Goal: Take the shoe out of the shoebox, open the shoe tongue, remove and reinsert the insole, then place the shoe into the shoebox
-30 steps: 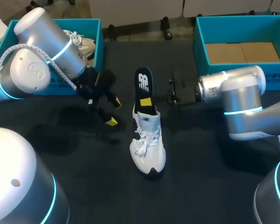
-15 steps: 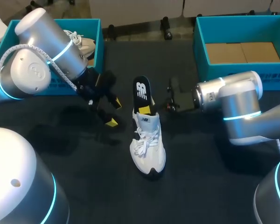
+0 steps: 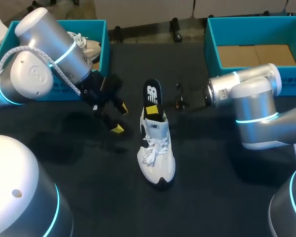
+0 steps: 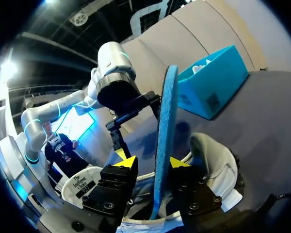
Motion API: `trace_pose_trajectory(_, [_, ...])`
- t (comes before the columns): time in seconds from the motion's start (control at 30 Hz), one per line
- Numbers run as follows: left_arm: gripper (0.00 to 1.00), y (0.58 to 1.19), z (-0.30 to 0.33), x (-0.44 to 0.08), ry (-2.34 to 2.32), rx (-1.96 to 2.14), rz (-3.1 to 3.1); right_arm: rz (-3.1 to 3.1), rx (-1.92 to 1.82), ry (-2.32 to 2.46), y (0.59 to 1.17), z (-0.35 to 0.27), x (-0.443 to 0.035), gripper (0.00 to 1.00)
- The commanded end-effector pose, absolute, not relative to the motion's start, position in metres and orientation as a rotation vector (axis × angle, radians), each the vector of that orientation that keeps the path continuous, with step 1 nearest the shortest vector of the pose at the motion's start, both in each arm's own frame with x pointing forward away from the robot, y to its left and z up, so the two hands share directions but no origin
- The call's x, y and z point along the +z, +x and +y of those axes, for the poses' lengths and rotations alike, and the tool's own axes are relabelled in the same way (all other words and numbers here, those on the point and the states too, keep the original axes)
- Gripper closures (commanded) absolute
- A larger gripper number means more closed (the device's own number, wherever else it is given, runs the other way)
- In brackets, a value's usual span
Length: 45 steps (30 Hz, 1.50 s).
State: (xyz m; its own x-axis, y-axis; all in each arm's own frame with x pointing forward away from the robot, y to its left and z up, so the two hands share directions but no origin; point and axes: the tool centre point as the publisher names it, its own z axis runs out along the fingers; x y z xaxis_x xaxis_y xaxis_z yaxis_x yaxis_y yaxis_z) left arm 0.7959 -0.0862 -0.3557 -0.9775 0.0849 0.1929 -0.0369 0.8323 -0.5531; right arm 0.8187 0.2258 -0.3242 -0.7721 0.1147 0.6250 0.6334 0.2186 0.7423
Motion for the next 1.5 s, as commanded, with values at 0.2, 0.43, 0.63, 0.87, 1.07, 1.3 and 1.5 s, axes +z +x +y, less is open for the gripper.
trace_pose_trajectory(0.2, [0.00, 0.792, -0.080, -0.352, -0.027, 0.865, -2.812, -2.067, -1.572, -0.671, 0.831, 0.222, -0.322, 0.91])
trace_pose_trajectory(0.43, [0.00, 0.788, -0.081, -0.350, -0.045, 0.878, -2.822, -2.052, -1.549, -0.665, 0.833, 0.221, -0.325, 1.00])
trace_pose_trajectory(0.63, [0.00, 0.789, -0.084, -0.348, -0.049, 0.887, -2.825, -1.997, -1.518, -0.703, 0.817, 0.223, -0.337, 1.00])
trace_pose_trajectory(0.87, [0.00, 0.791, -0.091, -0.341, -0.083, 0.902, -2.836, -1.939, -1.481, -0.746, 0.799, 0.231, -0.346, 1.00])
trace_pose_trajectory(1.07, [0.00, 0.795, -0.098, -0.337, -0.118, 0.903, -2.865, -1.928, -1.475, -0.766, 0.794, 0.232, -0.351, 1.00])
trace_pose_trajectory(1.3, [0.00, 0.805, -0.102, -0.333, -0.123, 0.906, -2.880, -1.981, -1.483, -0.760, 0.803, 0.230, -0.339, 0.69])
trace_pose_trajectory(1.5, [0.00, 0.807, -0.102, -0.331, -0.123, 0.907, -2.884, -2.025, -1.475, -0.742, 0.815, 0.224, -0.328, 0.66])
